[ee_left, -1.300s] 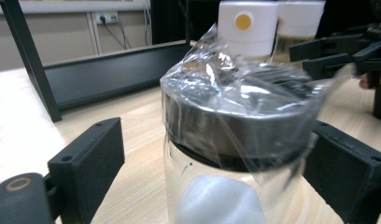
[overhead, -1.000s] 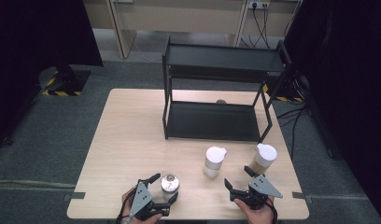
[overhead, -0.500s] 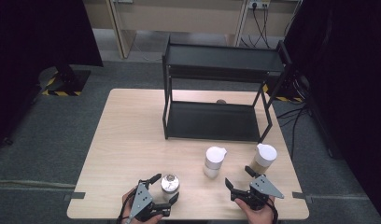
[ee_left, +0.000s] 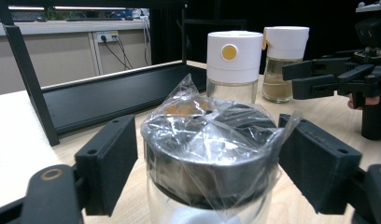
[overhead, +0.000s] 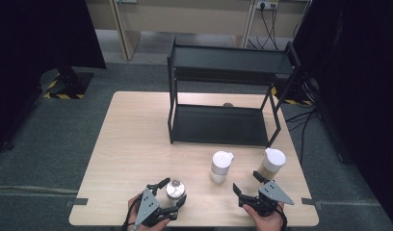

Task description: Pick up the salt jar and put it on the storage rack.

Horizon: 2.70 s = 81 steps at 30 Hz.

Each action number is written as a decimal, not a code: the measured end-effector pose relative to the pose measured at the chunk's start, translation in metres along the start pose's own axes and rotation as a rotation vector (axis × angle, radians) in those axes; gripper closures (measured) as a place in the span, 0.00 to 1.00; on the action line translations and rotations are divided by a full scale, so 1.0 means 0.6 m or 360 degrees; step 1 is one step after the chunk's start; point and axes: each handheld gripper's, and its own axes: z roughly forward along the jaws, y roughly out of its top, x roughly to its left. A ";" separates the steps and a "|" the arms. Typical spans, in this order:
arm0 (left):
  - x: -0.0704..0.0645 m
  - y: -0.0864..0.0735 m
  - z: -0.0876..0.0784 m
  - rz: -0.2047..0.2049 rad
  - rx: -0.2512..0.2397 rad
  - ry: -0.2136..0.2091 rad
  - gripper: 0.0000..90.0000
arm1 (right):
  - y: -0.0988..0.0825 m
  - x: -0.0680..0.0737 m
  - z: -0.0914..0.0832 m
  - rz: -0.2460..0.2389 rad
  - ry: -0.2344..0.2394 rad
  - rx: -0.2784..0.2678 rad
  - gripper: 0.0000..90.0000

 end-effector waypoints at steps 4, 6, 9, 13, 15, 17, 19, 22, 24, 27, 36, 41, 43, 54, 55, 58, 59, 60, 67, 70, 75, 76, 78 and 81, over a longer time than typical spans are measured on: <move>-0.002 0.000 0.002 0.0029 0.0000 -0.0002 0.32 | 0.000 0.000 0.000 0.0000 0.0000 -0.0001 0.09; -0.002 -0.001 0.004 0.0038 -0.0003 0.0009 0.35 | 0.000 0.000 0.000 0.0004 0.0001 -0.0001 0.09; -0.002 0.000 0.004 0.0035 -0.0004 0.0004 0.38 | 0.000 -0.001 0.000 0.0005 0.0000 -0.0003 0.09; -0.003 0.002 0.004 0.0023 0.0003 0.0006 0.38 | 0.000 -0.001 0.000 0.0007 0.0000 -0.0005 0.09; -0.002 0.002 0.005 0.0011 0.0004 0.0011 0.39 | 0.000 0.000 0.000 0.0006 0.0000 -0.0006 0.09; -0.002 0.004 0.006 0.0004 0.0008 0.0010 0.39 | 0.000 -0.001 0.000 0.0006 0.0000 -0.0005 0.09; 0.000 0.005 0.008 0.0000 0.0016 0.0012 0.39 | 0.000 -0.001 0.000 0.0009 0.0001 -0.0006 0.09; 0.001 0.008 0.012 0.0004 0.0021 0.0018 0.39 | 0.000 -0.001 -0.001 0.0011 0.0003 -0.0009 0.09; 0.002 0.012 0.016 0.0001 0.0017 0.0019 0.39 | 0.000 -0.001 -0.001 0.0012 0.0003 -0.0008 0.09; 0.004 0.019 0.019 0.0001 0.0003 0.0029 0.39 | 0.000 -0.001 -0.001 0.0011 0.0003 -0.0008 0.09; 0.010 0.041 0.026 0.0008 -0.0033 0.0058 0.39 | 0.000 -0.001 -0.001 0.0013 0.0001 -0.0010 0.09; 0.011 0.050 0.034 0.0010 -0.0039 0.0069 0.39 | 0.000 -0.002 -0.001 0.0018 0.0002 -0.0013 0.09; 0.011 0.053 0.037 0.0009 -0.0042 0.0078 0.39 | 0.000 -0.002 -0.001 0.0019 0.0003 -0.0013 0.09; 0.022 0.062 0.053 -0.0007 -0.0035 0.0121 0.39 | -0.001 -0.002 -0.001 0.0018 0.0006 -0.0014 0.09; 0.024 0.063 0.055 -0.0012 -0.0039 0.0126 0.39 | 0.000 -0.002 -0.001 0.0018 0.0006 -0.0013 0.09; 0.028 0.070 0.059 -0.0014 -0.0049 0.0139 0.39 | -0.001 -0.002 -0.002 0.0021 0.0006 -0.0017 0.09; 0.030 0.072 0.061 -0.0014 -0.0052 0.0144 0.39 | -0.001 -0.002 -0.002 0.0020 0.0005 -0.0018 0.09; 0.031 0.075 0.062 -0.0013 -0.0056 0.0147 0.39 | -0.001 -0.002 -0.002 0.0021 0.0005 -0.0018 0.09; 0.038 0.090 0.074 0.0007 -0.0064 0.0168 0.39 | -0.001 -0.002 -0.002 0.0019 0.0004 -0.0018 0.09; 0.040 0.094 0.079 0.0011 -0.0063 0.0172 0.39 | -0.001 -0.002 -0.002 0.0018 0.0004 -0.0019 0.09; 0.043 0.102 0.086 0.0012 -0.0068 0.0178 0.39 | -0.001 -0.002 -0.002 0.0019 0.0005 -0.0018 0.09; 0.043 0.103 0.087 0.0010 -0.0070 0.0181 0.39 | -0.001 -0.002 -0.002 0.0019 0.0005 -0.0018 0.09; 0.045 0.106 0.089 0.0012 -0.0069 0.0186 0.39 | -0.001 -0.002 -0.002 0.0019 0.0005 -0.0018 0.09; 0.047 0.109 0.094 0.0011 -0.0067 0.0201 0.39 | -0.001 -0.002 -0.002 0.0018 0.0005 -0.0018 0.09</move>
